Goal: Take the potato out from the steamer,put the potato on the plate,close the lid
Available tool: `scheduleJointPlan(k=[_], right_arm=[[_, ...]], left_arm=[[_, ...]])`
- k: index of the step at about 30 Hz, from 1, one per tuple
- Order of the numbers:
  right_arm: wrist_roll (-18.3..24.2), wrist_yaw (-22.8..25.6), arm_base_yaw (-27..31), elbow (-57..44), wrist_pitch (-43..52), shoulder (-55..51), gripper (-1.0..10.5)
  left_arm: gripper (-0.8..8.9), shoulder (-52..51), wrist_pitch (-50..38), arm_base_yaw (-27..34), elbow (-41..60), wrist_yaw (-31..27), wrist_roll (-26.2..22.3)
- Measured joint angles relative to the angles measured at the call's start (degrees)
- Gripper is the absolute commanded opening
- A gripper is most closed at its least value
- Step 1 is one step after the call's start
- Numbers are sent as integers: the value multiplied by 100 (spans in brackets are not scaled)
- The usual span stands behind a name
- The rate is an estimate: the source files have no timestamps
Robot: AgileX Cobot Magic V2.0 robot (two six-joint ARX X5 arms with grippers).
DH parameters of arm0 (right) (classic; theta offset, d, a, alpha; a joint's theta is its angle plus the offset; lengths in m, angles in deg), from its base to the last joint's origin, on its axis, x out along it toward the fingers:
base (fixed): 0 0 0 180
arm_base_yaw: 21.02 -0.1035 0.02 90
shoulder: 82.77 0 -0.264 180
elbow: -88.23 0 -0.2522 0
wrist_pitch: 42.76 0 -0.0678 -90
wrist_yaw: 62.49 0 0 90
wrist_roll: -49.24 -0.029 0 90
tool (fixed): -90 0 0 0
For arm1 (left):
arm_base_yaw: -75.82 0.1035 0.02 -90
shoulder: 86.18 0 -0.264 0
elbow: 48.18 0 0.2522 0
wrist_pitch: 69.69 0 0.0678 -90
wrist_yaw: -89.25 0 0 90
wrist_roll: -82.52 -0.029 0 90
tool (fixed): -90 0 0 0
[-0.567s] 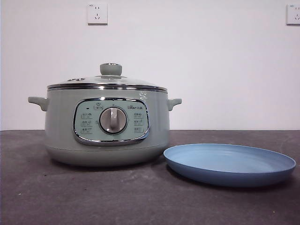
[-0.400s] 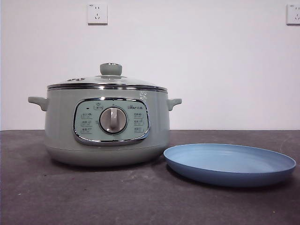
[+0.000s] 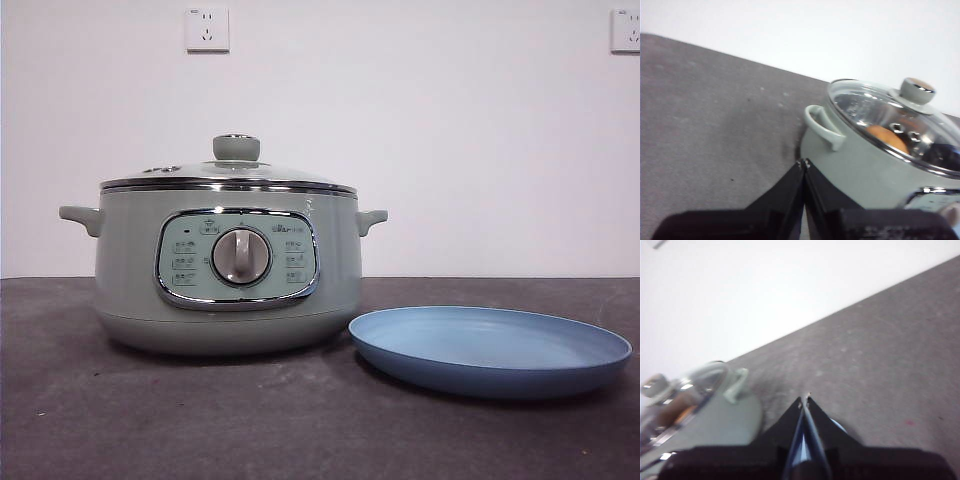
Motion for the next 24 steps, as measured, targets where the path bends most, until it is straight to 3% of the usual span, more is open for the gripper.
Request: scheduleJointPlan(k=[6, 19, 24], right_arm=[[155, -623, 0, 1071, -350, 883, -12], [1604, -1985, -236, 3757, -2710, 3259, -12], [2098, -2306, -472, 4572, -3635, 3869, -11]], left_arm=[[-8, 706, 474, 0, -927, 627, -24], [-9, 2723, 2124, 0, -3228, 2376, -1451], [-9, 3193, 2868, 0, -3810, 2653, -1869]])
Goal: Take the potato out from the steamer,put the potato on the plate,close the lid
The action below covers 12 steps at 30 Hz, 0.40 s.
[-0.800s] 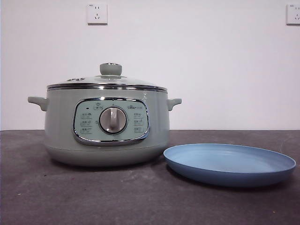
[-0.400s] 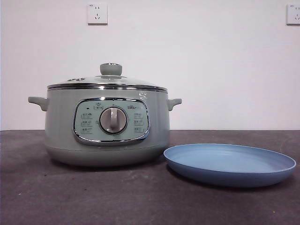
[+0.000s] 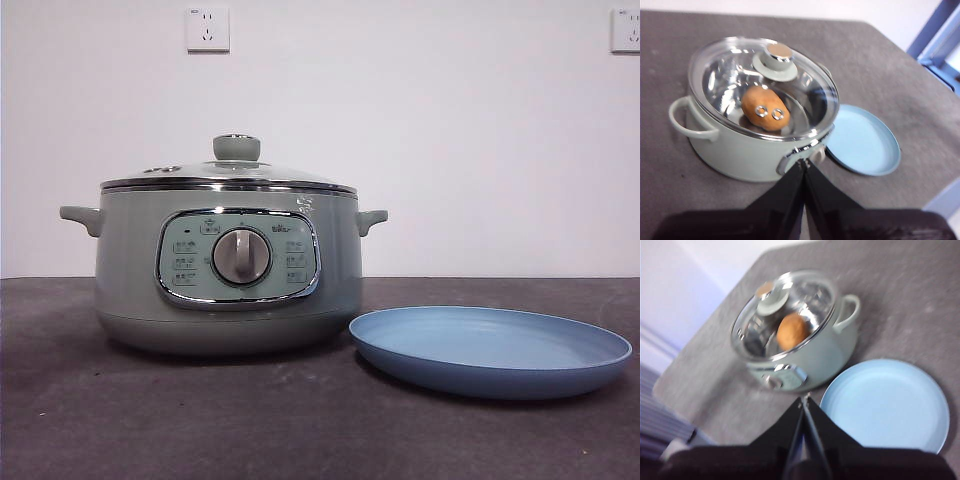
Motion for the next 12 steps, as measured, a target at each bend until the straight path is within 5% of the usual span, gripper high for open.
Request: scheduleJointPlan(k=[7, 9, 12], right_arm=[[474, -9, -118, 282, -516, 234, 7], [505, -9, -118, 282, -518, 232, 39], [529, -11, -118, 282, -518, 232, 279]], left_arm=[[22, 162, 269, 0, -315, 157, -188], [183, 162, 269, 0, -319, 155, -199], [536, 164, 271, 0, -319, 155, -205]])
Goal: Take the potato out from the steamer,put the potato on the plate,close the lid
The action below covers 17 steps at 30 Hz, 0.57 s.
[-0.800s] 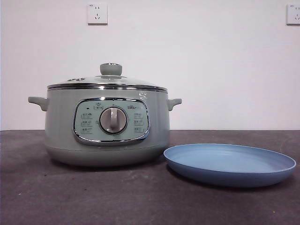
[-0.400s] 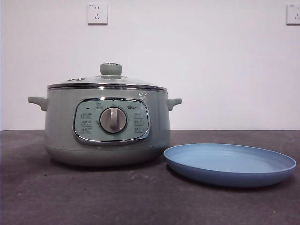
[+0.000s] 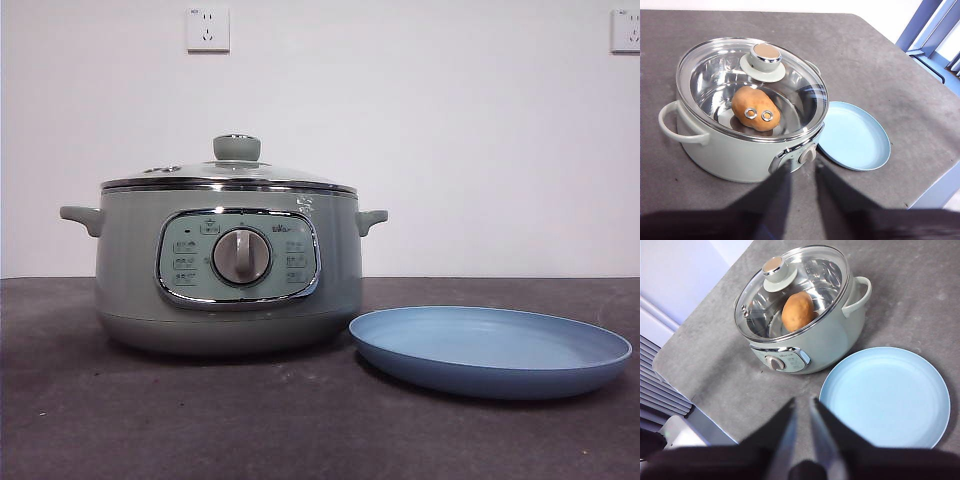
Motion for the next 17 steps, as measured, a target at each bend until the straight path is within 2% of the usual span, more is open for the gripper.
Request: scheduleJointPlan(k=[1, 2, 4, 17], right_arm=[[0, 0, 0, 0, 0, 2, 382], [-2, 2, 0, 0, 0, 2, 472], [-4, 4, 0, 0, 0, 2, 574], [-17, 9, 0, 2, 4, 2, 575]], left_arm=[[579, -2, 0, 0, 0, 0, 0], [578, -2, 0, 0, 2, 0, 0], [577, 0, 0, 0, 2, -2, 0], [576, 63, -297, -2, 0, 0, -2]])
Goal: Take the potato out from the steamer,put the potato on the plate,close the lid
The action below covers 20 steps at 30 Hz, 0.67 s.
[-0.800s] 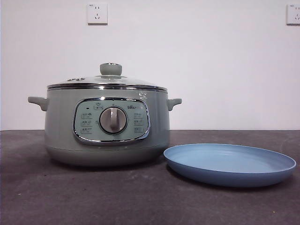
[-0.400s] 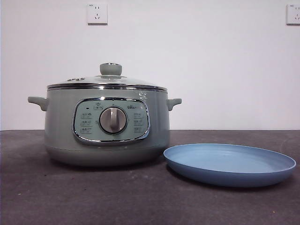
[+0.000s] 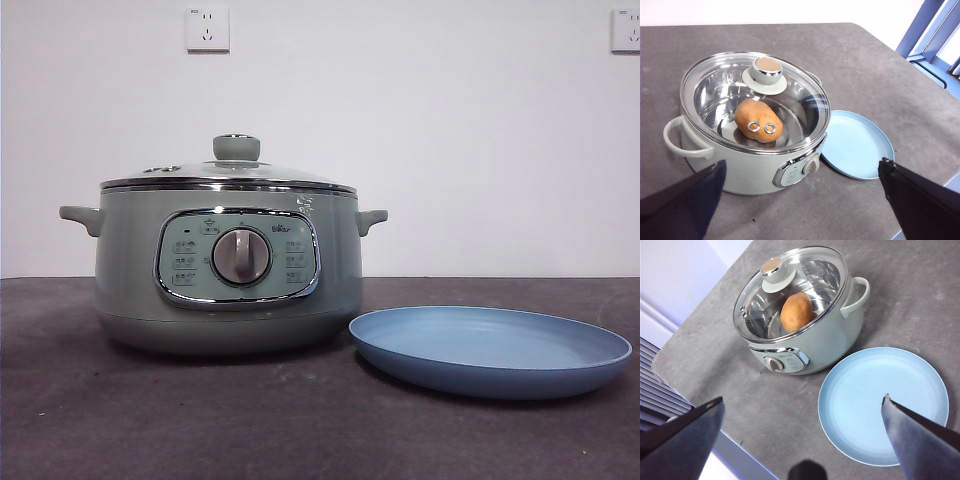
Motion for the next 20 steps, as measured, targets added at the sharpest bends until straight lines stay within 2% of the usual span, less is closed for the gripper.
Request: scheduleJointPlan(k=[8, 20], right_arm=[[0, 0, 0, 0, 0, 11, 571], [0, 0, 0, 0, 0, 15, 570]], left_arm=[[575, 726, -326, -310, -372, -37, 0], [575, 2826, -1165, -1384, -1698, -1106, -107]])
